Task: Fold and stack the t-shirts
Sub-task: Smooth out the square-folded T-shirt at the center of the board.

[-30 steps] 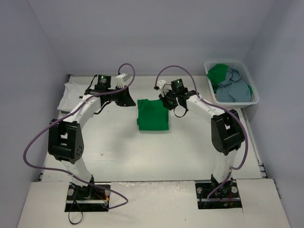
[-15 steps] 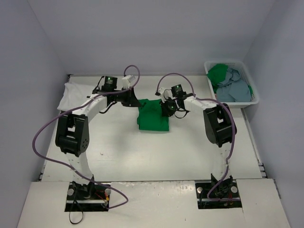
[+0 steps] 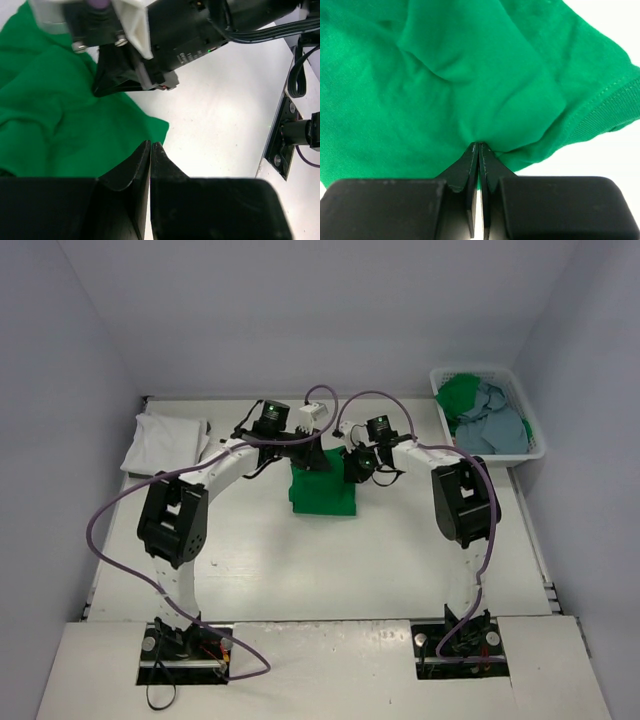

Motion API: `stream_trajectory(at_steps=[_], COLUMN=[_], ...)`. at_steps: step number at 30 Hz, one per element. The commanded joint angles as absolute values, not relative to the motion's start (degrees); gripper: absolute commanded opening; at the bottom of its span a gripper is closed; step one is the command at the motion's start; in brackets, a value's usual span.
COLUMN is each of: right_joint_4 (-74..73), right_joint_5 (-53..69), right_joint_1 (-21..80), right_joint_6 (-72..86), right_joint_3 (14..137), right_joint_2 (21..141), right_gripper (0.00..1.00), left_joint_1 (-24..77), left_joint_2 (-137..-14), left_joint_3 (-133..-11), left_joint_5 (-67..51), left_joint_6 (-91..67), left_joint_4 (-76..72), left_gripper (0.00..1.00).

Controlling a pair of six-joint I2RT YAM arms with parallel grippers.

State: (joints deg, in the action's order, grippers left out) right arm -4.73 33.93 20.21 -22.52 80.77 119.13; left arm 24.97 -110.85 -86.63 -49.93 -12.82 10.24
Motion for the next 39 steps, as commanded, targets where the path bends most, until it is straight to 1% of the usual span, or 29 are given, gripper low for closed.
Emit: stream_trajectory(at_steps=[1,10,17,30,39], right_joint_4=[-3.87,-3.78,-3.78,-4.04,-5.01], right_joint_5=[35.59,37.0,38.49,39.11,39.11], right_joint_1=[19.42,18.63,18.54,18.37,18.28], right_joint_6=[-22.24,-22.59,-22.5,-22.06,-22.76], right_joint_3=[82.27,81.12,80.42,79.63,79.1], right_joint_2=[116.1,115.23,114.96,112.33,109.6], right_gripper=[0.0,0.0,0.0,0.0,0.0], left_joint_1=[25.58,24.53,23.73,23.38,23.38], left_joint_2=[-110.38,-112.59,-113.03,-120.4,-123.04], left_joint_3=[-90.43,-89.91,-88.42,-92.02,-93.51], left_joint_5=[-48.61,-38.95,-30.07,-31.38,-31.38], left_joint_6=[-11.16,-5.28,-2.12,-3.78,-4.22], left_joint_4=[7.47,8.18,4.05,2.81,2.81], left_gripper=[0.0,0.0,0.0,0.0,0.0])
